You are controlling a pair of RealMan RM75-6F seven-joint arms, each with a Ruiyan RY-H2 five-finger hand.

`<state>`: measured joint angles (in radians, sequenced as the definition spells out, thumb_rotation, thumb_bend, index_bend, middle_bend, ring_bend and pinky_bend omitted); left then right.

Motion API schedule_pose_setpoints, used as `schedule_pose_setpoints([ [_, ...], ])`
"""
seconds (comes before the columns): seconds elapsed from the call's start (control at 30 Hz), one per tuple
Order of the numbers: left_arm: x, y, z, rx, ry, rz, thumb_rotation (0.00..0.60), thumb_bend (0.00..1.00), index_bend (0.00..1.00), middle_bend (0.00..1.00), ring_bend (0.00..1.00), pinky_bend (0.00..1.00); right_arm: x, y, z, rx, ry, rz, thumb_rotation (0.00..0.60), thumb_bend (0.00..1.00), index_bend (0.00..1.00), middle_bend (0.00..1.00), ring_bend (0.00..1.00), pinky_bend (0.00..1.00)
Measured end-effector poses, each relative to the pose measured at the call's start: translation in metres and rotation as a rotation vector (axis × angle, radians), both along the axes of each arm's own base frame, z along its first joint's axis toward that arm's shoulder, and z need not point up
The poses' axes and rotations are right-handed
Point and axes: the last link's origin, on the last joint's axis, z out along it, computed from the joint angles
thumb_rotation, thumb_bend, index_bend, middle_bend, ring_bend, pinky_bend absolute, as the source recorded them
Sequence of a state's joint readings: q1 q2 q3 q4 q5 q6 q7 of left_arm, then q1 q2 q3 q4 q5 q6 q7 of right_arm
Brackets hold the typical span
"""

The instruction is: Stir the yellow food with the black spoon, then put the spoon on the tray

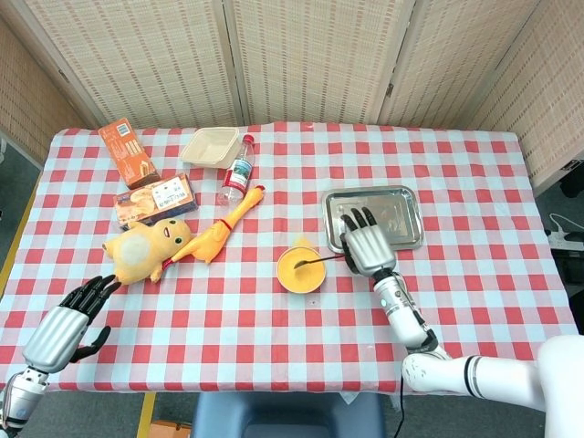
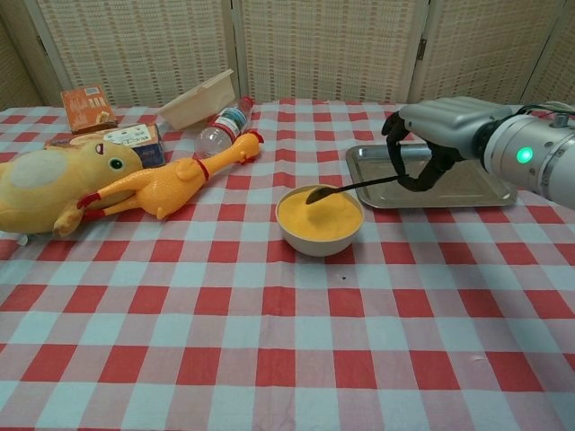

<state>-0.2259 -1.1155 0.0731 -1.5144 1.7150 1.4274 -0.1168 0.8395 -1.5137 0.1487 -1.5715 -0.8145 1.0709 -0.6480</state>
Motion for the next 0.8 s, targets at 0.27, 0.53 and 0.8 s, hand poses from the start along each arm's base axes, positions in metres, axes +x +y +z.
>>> schedule_pose_setpoints([
  [0.27,0.003,-0.003,-0.002,0.005,0.009,-0.008,0.600,0.48,0.00,0.00,0.00,0.18,-0.011,0.014,0.013,0.054,-0.008,-0.010,0.600,0.81,0.86,0.13,0.00,0.00],
  [0.53,0.003,-0.002,-0.002,0.000,0.005,-0.007,0.600,0.48,0.00,0.00,0.00,0.18,-0.010,0.016,-0.004,0.096,0.025,-0.006,0.600,0.81,0.85,0.13,0.00,0.00],
  [0.8,0.002,-0.002,-0.001,-0.002,-0.002,-0.007,0.600,0.48,0.00,0.00,0.00,0.18,-0.006,0.007,-0.020,0.075,0.046,-0.015,0.600,0.81,0.86,0.13,0.00,0.00],
])
